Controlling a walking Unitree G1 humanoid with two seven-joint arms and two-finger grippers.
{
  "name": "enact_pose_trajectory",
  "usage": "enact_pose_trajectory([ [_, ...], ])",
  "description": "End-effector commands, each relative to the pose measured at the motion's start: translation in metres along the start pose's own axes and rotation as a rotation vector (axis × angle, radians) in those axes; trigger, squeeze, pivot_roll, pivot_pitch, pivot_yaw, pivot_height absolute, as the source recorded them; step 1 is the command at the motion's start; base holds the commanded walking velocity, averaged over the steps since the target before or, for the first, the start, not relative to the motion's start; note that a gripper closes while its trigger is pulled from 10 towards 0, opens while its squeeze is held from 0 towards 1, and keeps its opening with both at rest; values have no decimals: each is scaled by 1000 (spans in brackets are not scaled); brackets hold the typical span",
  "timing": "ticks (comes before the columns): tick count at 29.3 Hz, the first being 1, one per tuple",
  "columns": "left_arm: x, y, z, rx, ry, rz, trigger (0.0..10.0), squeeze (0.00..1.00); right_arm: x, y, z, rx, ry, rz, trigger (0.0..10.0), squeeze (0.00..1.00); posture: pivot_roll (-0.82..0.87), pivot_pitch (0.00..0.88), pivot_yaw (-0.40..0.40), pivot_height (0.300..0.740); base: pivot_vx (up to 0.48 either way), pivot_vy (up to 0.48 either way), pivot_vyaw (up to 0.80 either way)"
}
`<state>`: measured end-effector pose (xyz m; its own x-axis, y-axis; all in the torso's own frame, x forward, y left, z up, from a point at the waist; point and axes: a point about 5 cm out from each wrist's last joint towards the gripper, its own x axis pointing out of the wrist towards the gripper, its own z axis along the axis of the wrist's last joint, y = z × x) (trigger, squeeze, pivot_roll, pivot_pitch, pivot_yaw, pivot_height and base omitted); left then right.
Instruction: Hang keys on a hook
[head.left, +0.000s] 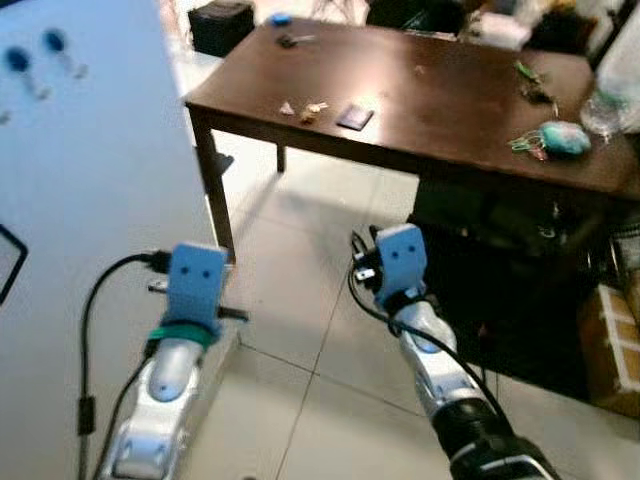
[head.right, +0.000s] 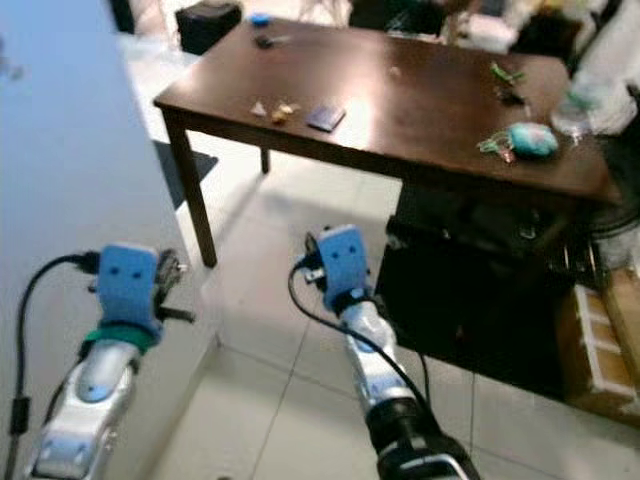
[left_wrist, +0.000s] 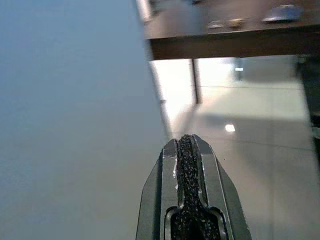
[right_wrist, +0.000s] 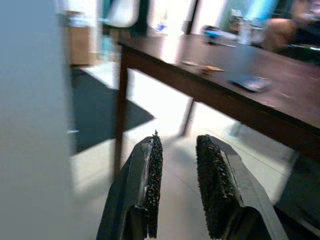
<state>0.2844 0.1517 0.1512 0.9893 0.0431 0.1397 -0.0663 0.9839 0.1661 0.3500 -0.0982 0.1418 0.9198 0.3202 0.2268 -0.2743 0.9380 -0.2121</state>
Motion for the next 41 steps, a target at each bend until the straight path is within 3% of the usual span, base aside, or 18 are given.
enact_pose_trajectory([
  [1, -3, -2, -5, 3, 28, -12, 10000, 0, -4, 0, -5, 9, 19, -3, 10000, 0, -71, 40, 38, 740, 0, 0, 788],
  [41, -5, -6, -7, 12, 27, -51, 10000, 0, -5, 3, -6, 11, 18, 5, 10000, 0, -66, 32, 40, 740, 0, 0, 788],
])
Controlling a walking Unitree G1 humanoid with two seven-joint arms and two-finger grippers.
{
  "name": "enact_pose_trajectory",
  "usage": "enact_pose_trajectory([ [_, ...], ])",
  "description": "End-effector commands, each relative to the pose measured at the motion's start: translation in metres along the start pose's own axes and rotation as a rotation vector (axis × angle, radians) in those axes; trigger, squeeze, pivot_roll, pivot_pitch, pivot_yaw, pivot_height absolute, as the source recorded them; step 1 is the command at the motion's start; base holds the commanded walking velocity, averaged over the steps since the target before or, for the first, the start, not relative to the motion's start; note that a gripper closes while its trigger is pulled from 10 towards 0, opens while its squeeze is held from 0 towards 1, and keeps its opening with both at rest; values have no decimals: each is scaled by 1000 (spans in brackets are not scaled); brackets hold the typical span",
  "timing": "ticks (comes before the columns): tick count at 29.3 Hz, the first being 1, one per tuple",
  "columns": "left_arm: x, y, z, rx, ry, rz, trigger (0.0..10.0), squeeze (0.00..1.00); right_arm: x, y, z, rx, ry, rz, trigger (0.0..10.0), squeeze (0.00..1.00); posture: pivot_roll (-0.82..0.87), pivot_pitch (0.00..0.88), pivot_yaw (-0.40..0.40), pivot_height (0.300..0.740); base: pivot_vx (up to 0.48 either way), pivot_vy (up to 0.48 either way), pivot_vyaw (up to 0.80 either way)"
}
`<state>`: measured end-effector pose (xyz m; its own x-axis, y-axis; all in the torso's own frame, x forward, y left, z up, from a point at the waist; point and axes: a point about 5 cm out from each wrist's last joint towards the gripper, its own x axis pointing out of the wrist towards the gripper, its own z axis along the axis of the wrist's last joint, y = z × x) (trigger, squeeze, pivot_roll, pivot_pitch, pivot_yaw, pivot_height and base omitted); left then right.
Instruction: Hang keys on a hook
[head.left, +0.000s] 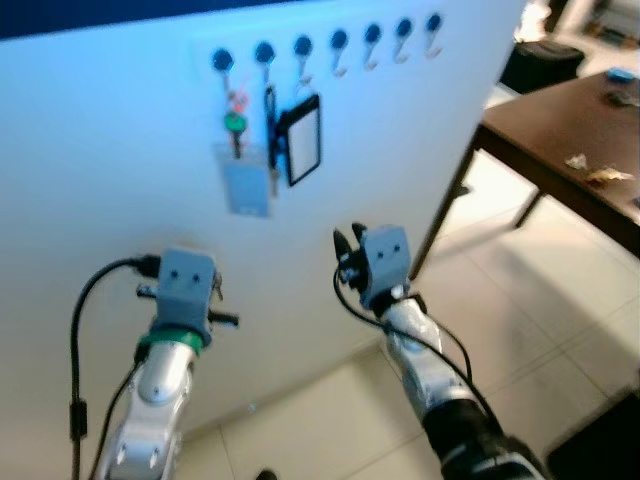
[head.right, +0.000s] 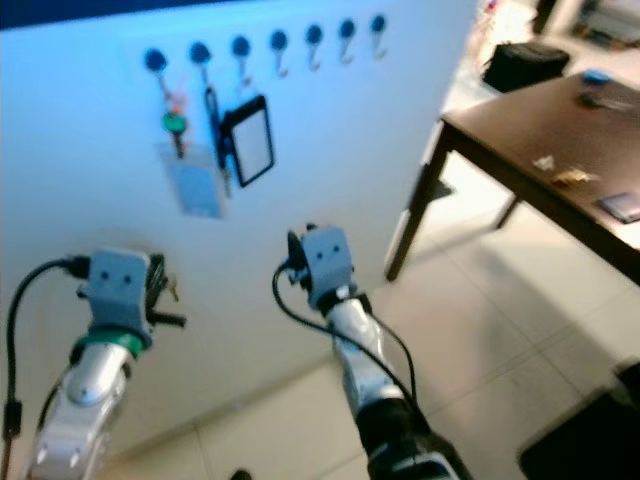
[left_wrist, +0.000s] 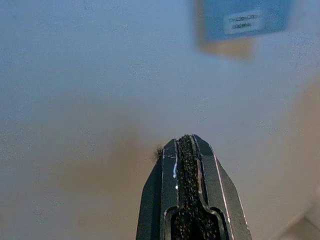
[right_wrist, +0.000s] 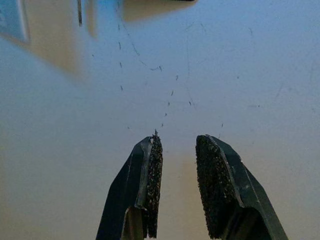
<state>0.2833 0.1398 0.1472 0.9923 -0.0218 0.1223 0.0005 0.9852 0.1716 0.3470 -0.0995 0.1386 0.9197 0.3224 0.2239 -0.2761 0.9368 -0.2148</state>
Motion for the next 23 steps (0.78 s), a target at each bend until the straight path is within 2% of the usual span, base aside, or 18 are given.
enact_pose_trajectory([
  [1, -3, 6, -6, 16, 22, 16, 10000, 0, -1, 3, -3, 13, 15, 3, 10000, 0, -66, 32, 40, 740, 0, 0, 781],
  [5, -3, 6, 0, -2, 3, 13, 10000, 0, -1, 1, 1, 12, -6, 0, 10000, 0, -64, 33, 40, 740, 0, 0, 770],
  [8, -3, 5, 3, -8, -7, 10, 10000, 0, -1, 0, 3, 21, -14, -9, 10000, 0, -62, 38, 41, 740, 0, 0, 0],
  [10, -2, -1, 7, -25, -19, -7, 10000, 0, -1, -1, 4, 40, -22, -20, 10000, 0, -64, 41, 43, 740, 0, 0, 0],
  [18, -4, -4, 1, -32, 1, -12, 10000, 0, -1, 0, 3, 40, -21, -17, 10000, 0, -64, 43, 43, 740, 0, 0, 0],
  [23, -4, -2, -1, -32, 13, -5, 10000, 0, -1, 0, 3, 42, -17, -15, 10000, 0, -61, 43, 43, 740, -394, 0, 0],
])
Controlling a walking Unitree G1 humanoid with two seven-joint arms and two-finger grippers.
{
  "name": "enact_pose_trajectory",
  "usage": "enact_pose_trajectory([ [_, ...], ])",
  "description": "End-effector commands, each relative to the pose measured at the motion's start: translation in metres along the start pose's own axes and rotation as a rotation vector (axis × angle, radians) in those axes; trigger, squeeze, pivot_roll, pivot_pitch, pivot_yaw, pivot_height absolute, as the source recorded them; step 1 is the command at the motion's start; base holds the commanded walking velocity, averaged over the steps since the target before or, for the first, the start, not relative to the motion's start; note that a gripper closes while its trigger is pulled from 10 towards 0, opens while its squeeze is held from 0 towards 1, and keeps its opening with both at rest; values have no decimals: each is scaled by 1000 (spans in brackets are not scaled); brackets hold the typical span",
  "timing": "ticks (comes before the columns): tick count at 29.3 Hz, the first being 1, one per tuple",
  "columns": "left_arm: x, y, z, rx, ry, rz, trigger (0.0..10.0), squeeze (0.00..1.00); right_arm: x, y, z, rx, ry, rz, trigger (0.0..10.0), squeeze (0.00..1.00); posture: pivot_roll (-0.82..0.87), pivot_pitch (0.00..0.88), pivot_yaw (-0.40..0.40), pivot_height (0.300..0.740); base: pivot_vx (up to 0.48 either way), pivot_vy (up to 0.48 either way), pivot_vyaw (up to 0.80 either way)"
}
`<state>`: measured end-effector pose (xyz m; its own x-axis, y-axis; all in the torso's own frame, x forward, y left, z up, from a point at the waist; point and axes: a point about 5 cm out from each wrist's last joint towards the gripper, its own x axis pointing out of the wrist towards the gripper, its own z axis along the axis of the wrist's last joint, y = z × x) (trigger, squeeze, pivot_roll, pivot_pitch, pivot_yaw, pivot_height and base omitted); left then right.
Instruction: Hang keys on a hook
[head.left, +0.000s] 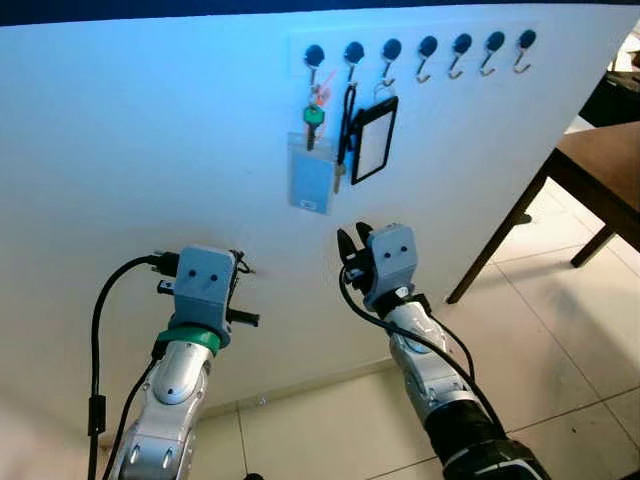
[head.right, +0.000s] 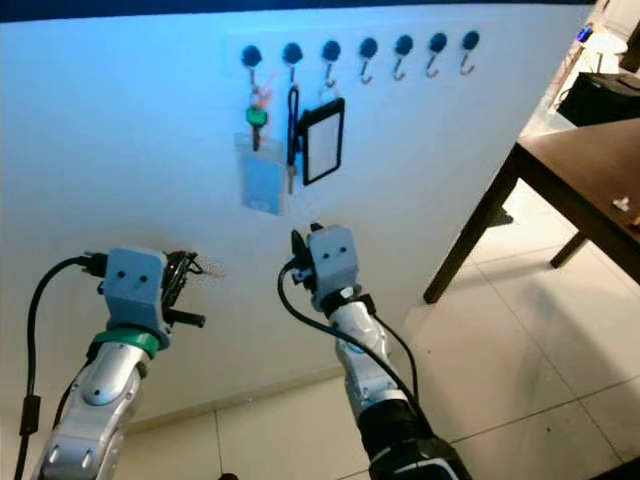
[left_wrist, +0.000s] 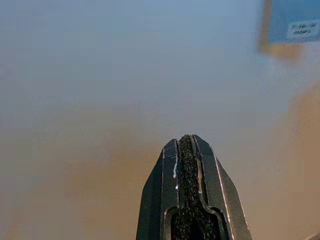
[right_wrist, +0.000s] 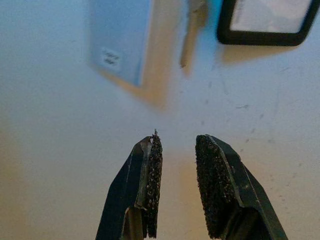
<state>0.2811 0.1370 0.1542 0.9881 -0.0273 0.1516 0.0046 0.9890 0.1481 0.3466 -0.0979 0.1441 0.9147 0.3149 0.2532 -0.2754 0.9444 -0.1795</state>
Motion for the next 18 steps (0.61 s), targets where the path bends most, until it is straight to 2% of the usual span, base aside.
enact_pose_trajectory([
  [1, -3, -1, -8, -8, 43, -4, 10000, 0, -2, -1, -3, 8, 11, -4, 10000, 0, -61, 43, 43, 740, -439, 0, 0],
  [18, -4, 0, -8, -6, 43, -2, 10000, 0, -2, -3, -3, 13, 13, -19, 10000, 0, -61, 46, 47, 740, -422, 0, 0],
])
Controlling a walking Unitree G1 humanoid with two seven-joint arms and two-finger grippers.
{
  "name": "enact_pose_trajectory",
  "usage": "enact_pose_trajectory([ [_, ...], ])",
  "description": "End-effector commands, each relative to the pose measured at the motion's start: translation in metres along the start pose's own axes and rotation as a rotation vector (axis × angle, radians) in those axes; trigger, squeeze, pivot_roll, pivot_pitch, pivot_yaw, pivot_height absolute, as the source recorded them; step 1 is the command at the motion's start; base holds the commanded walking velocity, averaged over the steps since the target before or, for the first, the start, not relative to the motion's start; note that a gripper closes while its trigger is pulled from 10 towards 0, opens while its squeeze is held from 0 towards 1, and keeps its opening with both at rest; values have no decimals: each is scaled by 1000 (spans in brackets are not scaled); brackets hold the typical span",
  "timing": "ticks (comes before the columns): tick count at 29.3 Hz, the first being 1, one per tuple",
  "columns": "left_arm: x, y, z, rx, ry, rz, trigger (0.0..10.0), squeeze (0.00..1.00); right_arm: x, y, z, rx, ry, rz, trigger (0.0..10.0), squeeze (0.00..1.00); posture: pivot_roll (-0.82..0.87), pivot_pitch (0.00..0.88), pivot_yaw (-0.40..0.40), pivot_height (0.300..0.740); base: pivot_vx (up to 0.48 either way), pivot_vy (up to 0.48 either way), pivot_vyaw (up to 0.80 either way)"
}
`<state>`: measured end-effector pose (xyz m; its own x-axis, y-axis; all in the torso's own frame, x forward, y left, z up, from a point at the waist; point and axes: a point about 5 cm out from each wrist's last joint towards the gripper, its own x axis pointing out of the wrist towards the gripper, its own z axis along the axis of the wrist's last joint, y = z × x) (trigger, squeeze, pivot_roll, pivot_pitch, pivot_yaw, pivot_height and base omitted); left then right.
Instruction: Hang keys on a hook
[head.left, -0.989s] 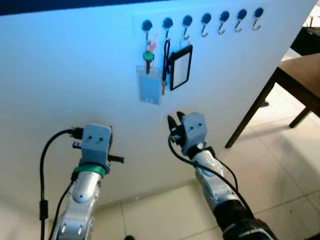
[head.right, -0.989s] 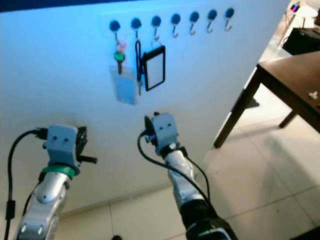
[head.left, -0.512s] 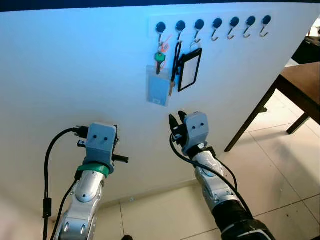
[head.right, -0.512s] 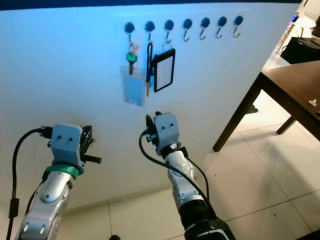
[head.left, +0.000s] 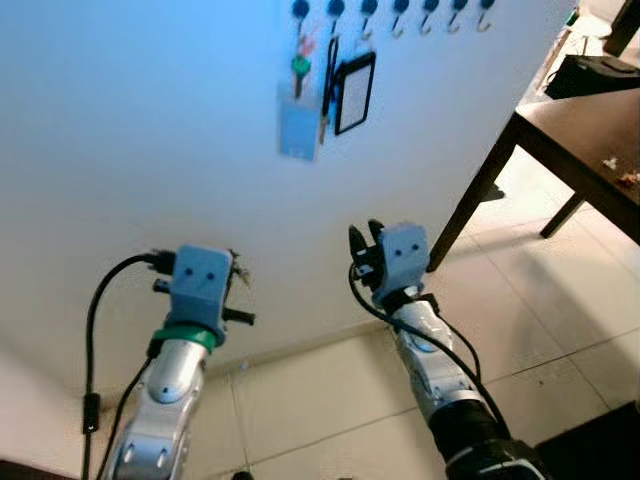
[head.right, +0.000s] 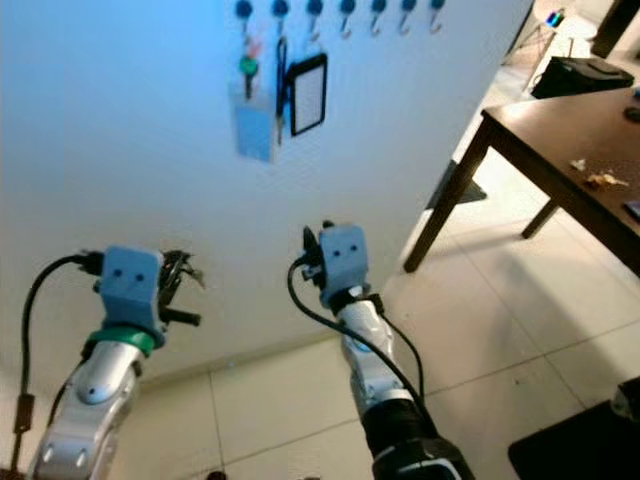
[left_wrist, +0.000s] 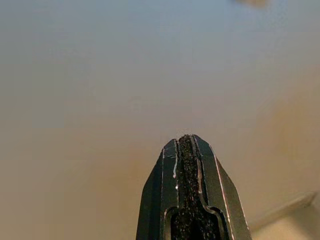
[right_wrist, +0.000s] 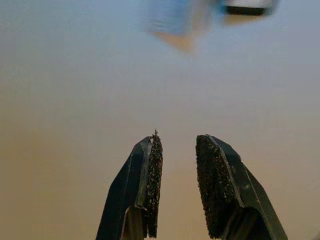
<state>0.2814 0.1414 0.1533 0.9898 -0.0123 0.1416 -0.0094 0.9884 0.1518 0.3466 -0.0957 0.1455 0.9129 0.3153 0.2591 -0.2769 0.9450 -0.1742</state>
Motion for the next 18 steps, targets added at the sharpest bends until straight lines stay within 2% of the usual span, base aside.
enact_pose_trajectory([
  [1, -4, -4, -7, -11, 31, -16, 10000, 0, -3, -4, -4, 8, 19, -19, 10000, 0, -61, 46, 47, 740, -322, 0, 0],
  [6, -4, -4, -7, -12, 34, -16, 10000, 0, -3, -5, -4, 14, 22, -22, 10000, 0, -60, 46, 46, 740, -58, 0, 0],
  [9, -3, -5, -8, -24, 44, -29, 10000, 0, -3, -6, -6, 43, 31, -31, 10000, 0, -60, 47, 46, 740, 0, 0, -800],
  [18, -3, -8, -10, -26, 62, -48, 10000, 0, -2, -6, -6, 42, 35, -33, 10000, 0, -59, 47, 47, 740, 0, 0, -800],
])
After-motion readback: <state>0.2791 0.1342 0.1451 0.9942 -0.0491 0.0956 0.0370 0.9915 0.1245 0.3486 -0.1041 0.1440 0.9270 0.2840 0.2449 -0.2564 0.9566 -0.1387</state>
